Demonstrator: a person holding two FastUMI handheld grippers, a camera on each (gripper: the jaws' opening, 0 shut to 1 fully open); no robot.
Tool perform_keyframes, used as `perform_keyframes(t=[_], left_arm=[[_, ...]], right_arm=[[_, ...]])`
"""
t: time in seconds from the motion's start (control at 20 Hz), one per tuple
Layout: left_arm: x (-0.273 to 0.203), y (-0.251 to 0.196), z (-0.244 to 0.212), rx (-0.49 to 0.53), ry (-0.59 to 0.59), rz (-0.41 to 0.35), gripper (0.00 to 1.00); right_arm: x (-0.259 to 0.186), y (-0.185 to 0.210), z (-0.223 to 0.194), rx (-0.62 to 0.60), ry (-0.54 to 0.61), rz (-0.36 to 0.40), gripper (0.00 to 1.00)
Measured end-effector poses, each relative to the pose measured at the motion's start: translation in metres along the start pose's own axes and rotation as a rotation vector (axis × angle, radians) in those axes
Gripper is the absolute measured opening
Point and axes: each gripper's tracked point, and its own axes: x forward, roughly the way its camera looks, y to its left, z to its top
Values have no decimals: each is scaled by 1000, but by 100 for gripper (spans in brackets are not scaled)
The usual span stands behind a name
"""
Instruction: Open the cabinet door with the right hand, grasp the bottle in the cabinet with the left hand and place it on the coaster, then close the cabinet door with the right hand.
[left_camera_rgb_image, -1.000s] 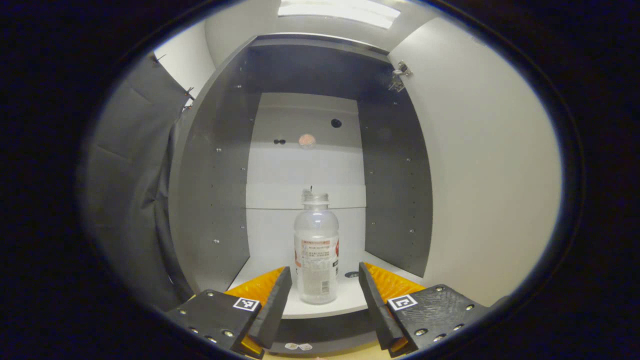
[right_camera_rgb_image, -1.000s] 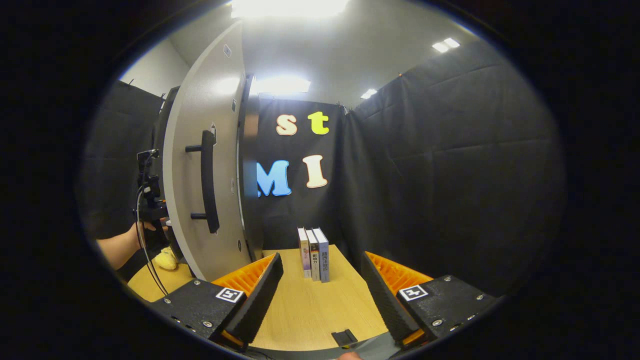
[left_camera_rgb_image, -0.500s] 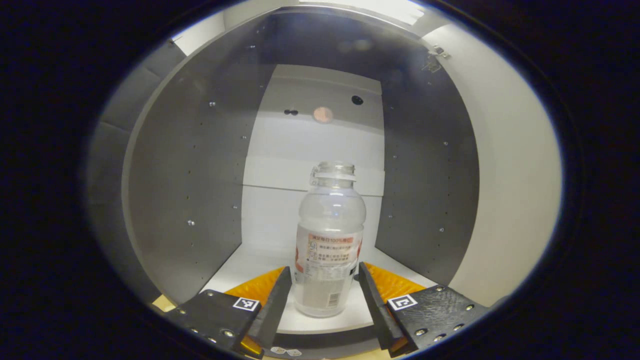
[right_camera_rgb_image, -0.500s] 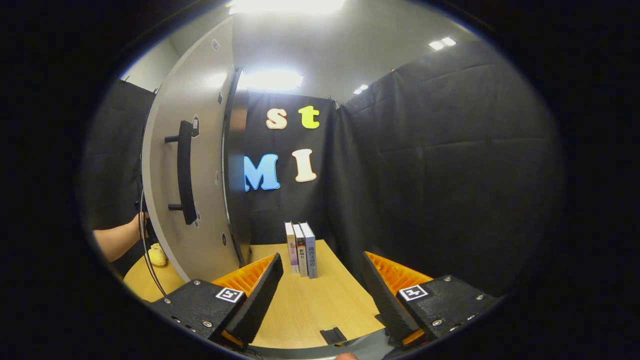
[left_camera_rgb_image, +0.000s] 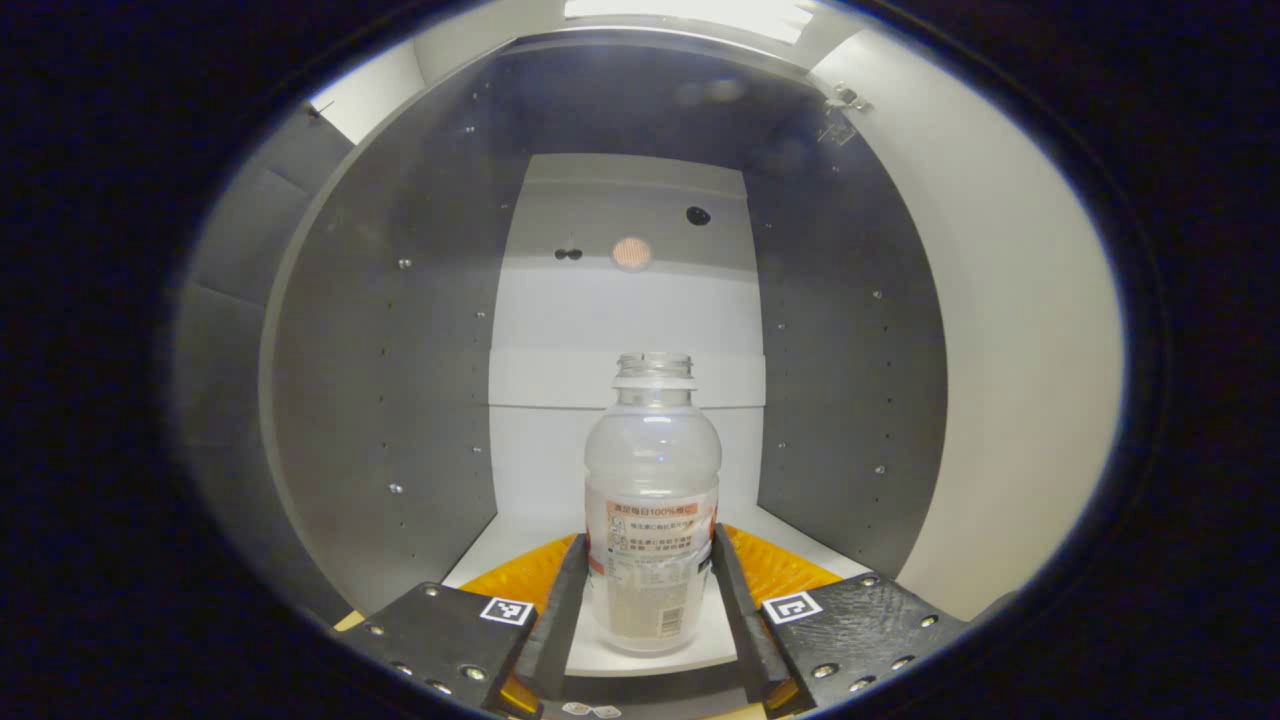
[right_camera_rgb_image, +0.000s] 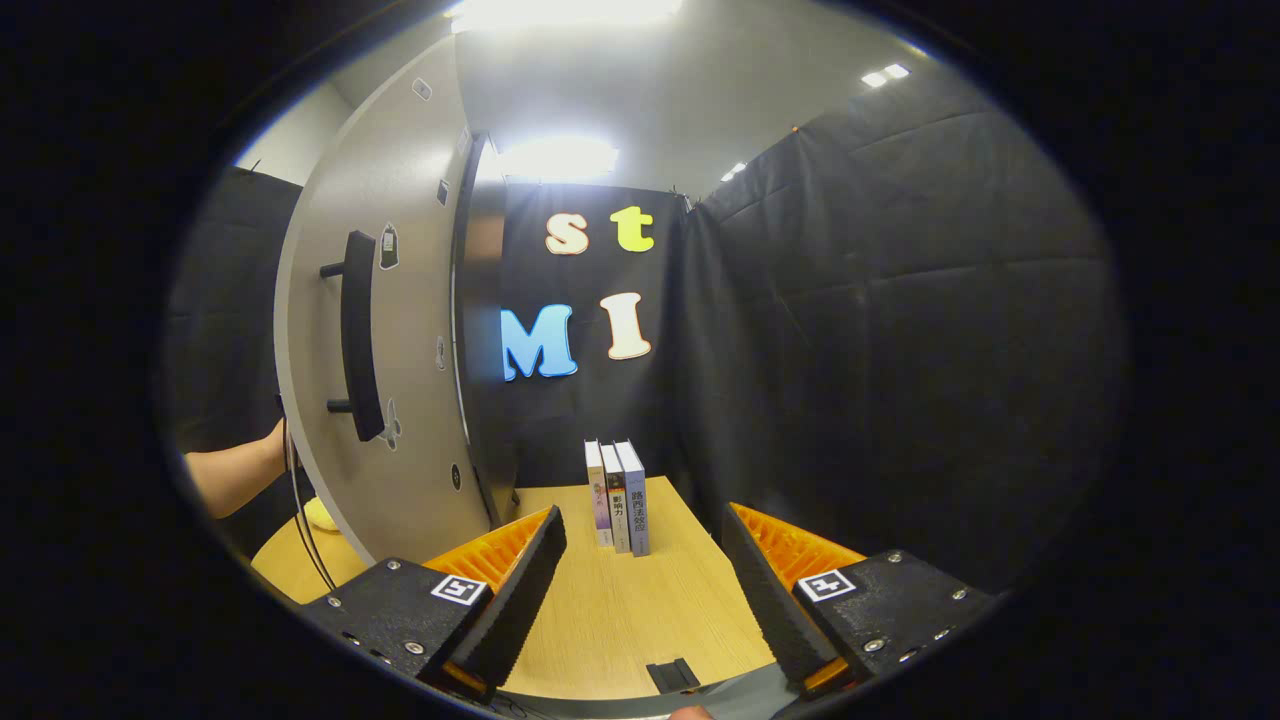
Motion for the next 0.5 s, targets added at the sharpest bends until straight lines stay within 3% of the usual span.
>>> perform_keyframes(t=[0.5], left_arm=[[-83,8,29,-1,-83,43,67]], right_arm=[[29,41,-13,23,5,202,97]])
